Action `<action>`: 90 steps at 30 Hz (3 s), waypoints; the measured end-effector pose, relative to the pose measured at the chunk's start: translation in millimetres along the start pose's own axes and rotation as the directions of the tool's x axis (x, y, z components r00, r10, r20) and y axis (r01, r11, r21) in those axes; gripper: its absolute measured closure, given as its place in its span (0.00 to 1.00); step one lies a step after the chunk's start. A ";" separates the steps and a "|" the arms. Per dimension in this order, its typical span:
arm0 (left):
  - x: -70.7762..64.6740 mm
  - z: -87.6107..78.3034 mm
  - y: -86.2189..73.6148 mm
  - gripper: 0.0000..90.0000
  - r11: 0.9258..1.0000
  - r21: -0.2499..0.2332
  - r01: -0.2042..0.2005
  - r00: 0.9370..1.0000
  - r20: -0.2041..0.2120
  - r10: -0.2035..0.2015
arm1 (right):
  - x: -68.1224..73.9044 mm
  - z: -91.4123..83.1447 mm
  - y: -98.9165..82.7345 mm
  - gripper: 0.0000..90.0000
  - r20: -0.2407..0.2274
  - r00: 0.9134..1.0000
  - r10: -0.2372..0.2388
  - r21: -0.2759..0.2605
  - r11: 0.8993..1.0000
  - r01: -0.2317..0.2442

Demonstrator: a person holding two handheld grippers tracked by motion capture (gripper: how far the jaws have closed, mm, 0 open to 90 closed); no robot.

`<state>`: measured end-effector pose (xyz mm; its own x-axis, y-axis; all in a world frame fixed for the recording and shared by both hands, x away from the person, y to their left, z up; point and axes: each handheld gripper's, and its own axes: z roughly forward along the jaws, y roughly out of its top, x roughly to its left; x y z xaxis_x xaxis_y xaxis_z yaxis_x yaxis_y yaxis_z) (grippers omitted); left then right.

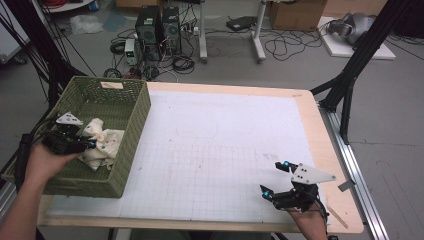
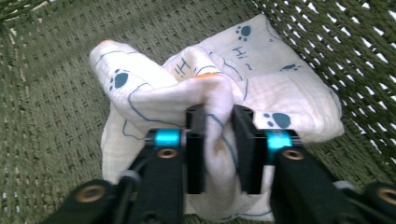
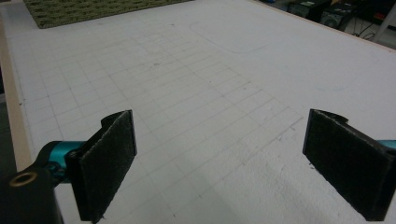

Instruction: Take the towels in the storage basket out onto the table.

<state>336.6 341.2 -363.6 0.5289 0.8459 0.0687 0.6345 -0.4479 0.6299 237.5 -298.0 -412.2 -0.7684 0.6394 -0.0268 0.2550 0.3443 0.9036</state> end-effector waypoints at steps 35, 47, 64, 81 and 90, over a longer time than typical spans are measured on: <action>7.8 -44.1 -2.5 0.94 0.961 -0.257 0.098 0.995 0.040 -0.091 | -0.3 3.0 1.0 0.10 -0.005 1.000 0.001 -0.004 1.000 -0.001; 7.2 -60.8 -0.1 0.94 0.937 -0.331 0.108 0.994 0.060 -0.094 | -2.2 4.3 0.9 0.10 -0.002 1.000 0.004 -0.003 1.000 -0.004; 11.6 -86.0 3.3 0.94 0.900 -0.417 0.125 0.992 0.056 -0.112 | -3.7 3.0 1.1 0.10 0.002 1.000 0.005 -0.007 1.000 -0.005; 12.9 -110.2 12.6 0.94 0.877 -0.467 0.114 0.993 0.040 -0.108 | -4.8 2.3 1.1 0.10 0.003 1.000 0.005 -0.009 1.000 -0.005; 13.3 -123.3 18.3 0.94 0.866 -0.489 0.105 0.994 0.030 -0.104 | -5.1 2.0 1.3 0.10 0.006 1.000 0.011 -0.012 1.000 -0.011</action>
<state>285.8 380.0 -255.8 0.4766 0.8789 -0.0201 0.3298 -0.1576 0.9308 242.9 -299.5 -411.8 -0.7618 0.6475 -0.0192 0.2566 0.3290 0.9088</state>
